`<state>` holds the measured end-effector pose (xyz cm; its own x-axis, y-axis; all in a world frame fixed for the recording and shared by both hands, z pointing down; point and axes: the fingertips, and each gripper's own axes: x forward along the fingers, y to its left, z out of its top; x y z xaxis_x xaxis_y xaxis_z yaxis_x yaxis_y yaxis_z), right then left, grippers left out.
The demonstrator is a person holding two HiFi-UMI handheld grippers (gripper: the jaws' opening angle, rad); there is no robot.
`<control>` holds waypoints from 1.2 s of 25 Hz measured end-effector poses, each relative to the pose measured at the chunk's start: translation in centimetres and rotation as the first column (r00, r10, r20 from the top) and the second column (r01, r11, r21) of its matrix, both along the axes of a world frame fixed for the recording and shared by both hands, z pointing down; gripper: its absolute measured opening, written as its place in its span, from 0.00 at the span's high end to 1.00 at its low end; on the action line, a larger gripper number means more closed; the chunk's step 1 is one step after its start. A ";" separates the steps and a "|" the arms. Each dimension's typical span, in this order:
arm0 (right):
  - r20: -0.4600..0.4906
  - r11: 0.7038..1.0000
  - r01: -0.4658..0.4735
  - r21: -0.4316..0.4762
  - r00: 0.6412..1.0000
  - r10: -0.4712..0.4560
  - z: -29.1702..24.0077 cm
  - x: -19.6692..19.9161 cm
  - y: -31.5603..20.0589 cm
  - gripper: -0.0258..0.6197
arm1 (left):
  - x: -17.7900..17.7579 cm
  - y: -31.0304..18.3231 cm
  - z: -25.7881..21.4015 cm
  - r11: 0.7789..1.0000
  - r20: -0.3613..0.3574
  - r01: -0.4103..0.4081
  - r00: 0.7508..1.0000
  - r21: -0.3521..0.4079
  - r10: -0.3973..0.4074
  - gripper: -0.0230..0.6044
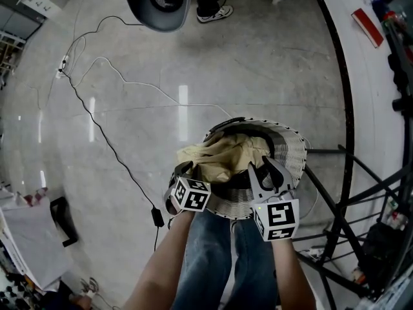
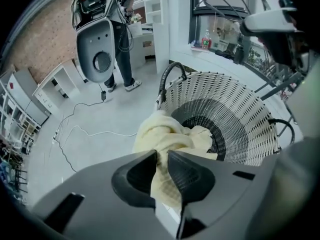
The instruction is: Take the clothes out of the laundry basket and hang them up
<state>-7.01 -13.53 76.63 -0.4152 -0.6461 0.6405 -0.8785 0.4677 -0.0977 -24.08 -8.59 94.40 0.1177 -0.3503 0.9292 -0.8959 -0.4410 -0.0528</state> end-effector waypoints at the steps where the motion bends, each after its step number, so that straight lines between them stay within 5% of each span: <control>1: 0.000 1.000 0.001 0.000 1.000 -0.001 0.0 0.0 0.0 0.75 | 0.1 0.0 -0.1 1.000 -0.003 0.004 1.000 0.000 -0.004 0.84; 15: 0.003 1.000 -0.025 -0.004 1.000 0.025 -0.2 0.6 0.1 0.75 | 0.9 0.4 -2.1 1.000 -0.116 0.010 0.993 -0.017 -0.012 0.91; 30: 0.030 0.997 -0.075 0.008 0.997 0.075 -2.5 2.7 0.6 0.75 | 5.5 -1.0 -13.2 0.992 -0.288 0.016 0.957 0.122 0.020 0.91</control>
<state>-4.32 -12.93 74.09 -0.3843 -0.6819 0.6223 -0.9078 0.4018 -0.1203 -18.61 -9.63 81.23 0.3755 -0.4583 0.8056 -0.8799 -0.4495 0.1544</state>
